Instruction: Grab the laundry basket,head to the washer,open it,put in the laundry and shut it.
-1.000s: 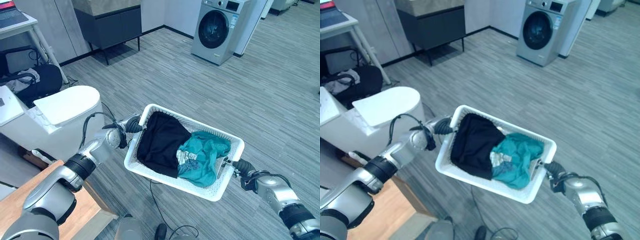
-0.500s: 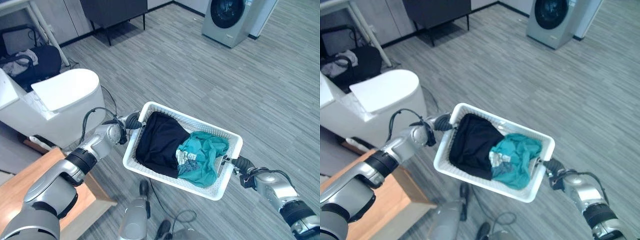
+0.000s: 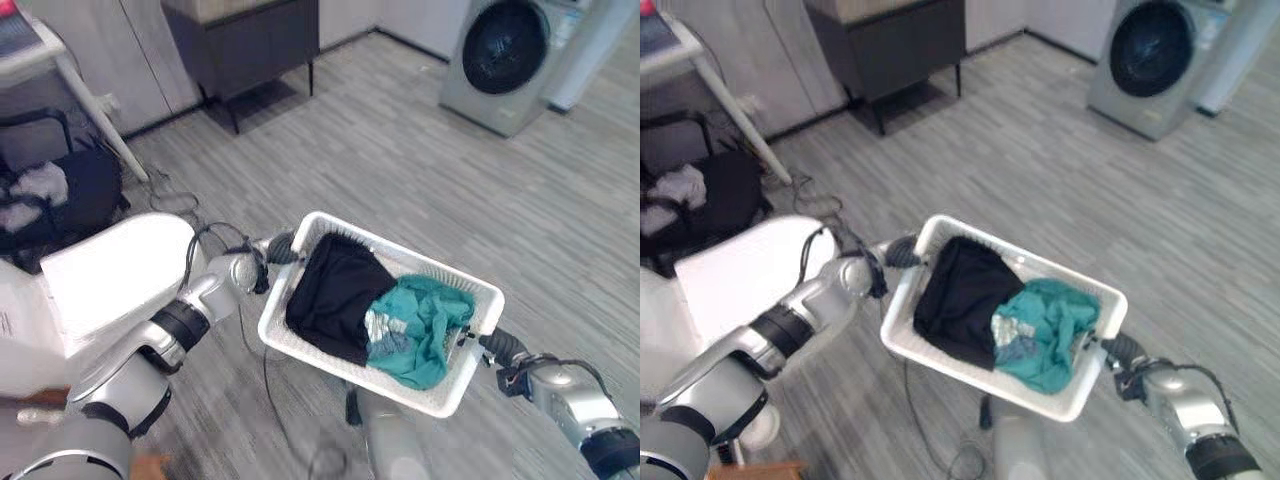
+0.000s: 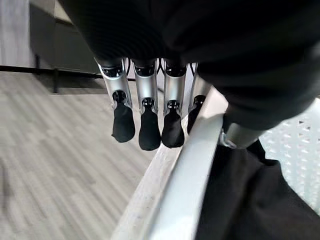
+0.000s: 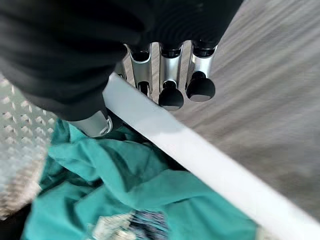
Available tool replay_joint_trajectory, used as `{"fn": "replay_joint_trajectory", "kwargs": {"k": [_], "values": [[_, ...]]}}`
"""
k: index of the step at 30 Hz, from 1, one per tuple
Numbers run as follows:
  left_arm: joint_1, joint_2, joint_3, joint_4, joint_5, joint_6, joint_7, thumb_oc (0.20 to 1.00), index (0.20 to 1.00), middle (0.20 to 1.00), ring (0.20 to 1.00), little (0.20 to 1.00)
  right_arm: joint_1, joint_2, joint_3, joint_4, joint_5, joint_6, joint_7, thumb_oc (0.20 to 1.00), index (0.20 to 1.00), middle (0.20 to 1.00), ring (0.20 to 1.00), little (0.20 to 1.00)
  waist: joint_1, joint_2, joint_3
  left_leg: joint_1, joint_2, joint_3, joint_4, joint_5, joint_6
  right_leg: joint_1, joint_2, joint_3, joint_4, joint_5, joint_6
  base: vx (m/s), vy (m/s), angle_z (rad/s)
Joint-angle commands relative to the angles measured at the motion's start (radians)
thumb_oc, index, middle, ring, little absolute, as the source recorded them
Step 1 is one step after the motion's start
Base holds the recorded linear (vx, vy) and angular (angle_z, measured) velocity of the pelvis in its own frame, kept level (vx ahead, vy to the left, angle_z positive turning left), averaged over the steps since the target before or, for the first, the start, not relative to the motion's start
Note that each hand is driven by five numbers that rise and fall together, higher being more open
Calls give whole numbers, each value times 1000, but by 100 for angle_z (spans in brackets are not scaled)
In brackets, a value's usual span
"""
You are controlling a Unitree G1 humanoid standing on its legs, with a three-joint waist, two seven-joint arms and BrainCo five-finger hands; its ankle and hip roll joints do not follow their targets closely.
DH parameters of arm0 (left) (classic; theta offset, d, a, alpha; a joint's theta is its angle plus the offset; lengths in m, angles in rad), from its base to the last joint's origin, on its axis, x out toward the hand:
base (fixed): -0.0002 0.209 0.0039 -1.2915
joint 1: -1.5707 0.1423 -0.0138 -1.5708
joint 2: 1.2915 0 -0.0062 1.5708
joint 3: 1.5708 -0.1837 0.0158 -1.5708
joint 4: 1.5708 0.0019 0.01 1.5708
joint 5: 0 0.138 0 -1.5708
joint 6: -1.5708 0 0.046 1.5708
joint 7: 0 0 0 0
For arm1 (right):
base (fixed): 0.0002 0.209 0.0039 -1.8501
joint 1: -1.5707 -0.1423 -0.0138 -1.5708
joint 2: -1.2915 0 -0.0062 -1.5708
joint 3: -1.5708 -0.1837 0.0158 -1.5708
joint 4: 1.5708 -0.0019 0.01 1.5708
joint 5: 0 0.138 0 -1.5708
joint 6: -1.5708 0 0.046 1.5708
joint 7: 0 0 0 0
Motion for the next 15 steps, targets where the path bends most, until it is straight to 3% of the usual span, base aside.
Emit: {"fn": "replay_joint_trajectory", "kwargs": {"k": [1, 2, 4, 6, 8, 9, 13, 14, 15], "values": [[-62, 17, 58, -71, 31, -85, 26, 200, 200, 200, 200, 200, -179, 47, -48, -155, 68, -119, 81, 200, 200, 200, 200, 200, 12, -80, -62, -221, 33, 50, 10, 54, 142, 277, -35, 74, -196, 121, 145, 590, -254, -10], [-61, 17, 53, -78, 28, -85, 17, 200, 200, 200, 200, 200, -176, 30, -61, -150, 76, -123, 71, 200, 200, 200, 200, 200, 4, -77, -57, -278, 75, 90, 183, 146, 109, 300, -30, 75, -169, 107, 119, 392, -254, 8], [-67, 32, 56, -100, 20, -72, 13, 200, 200, 200, 200, 200, -181, 21, -64, -146, 90, -130, 56, 200, 200, 200, 200, 200, 7, -86, -52, -390, 149, 142, 492, 249, 92, 352, -7, 57, -155, 54, 58, 352, -338, 46], [-79, 45, 60, -118, 6, -65, 13, 200, 200, 200, 200, 200, -185, 10, -72, -145, 101, -131, 34, 200, 200, 200, 200, 200, 27, -97, -33, -494, 187, 136, 724, 301, 91, 403, 25, 66, -137, -6, 3, 368, -342, 6], [-98, 45, 59, -135, -7, -58, 11, 200, 200, 200, 200, 200, -175, 11, -89, -150, 107, -129, 18, 200, 200, 200, 200, 200, 39, -106, -27, -563, 224, 156, 789, 297, 105, 445, 37, 66, -138, -36, -21, 326, -225, -30], [-109, 33, 52, -141, -8, -53, 9, 200, 200, 200, 200, 200, -164, 12, -93, -153, 107, -129, 17, 200, 200, 200, 200, 200, 52, -113, -20, -612, 225, 166, 746, 253, 118, 476, 38, 64, -142, -47, -20, 364, -126, -10], [-114, 18, 51, -140, -3, -54, 8, 200, 200, 200, 200, 200, -121, 21, -116, -189, 75, -124, 26, 200, 200, 200, 200, 200, 80, -128, -18, -666, 204, 185, 461, 192, 126, 537, 20, 65, -148, -87, 6, 331, 0, -7], [-115, 18, 50, -140, -3, -54, 8, 200, 200, 200, 200, 200, -120, 22, -117, -190, 75, -124, 26, 200, 200, 200, 200, 200, 80, -132, -20, -664, 199, 188, 452, 198, 128, 536, 15, 65, -149, -85, 6, 342, 95, -24], [-118, 21, 52, -133, 2, -58, 17, 200, 200, 200, 200, 200, -118, 26, -116, -190, 68, -129, 25, 200, 200, 200, 200, 200, 100, -129, -17, -675, 181, 161, 196, 185, 124, 563, 10, 76, -144, -108, 23, 397, 114, -22]]}}
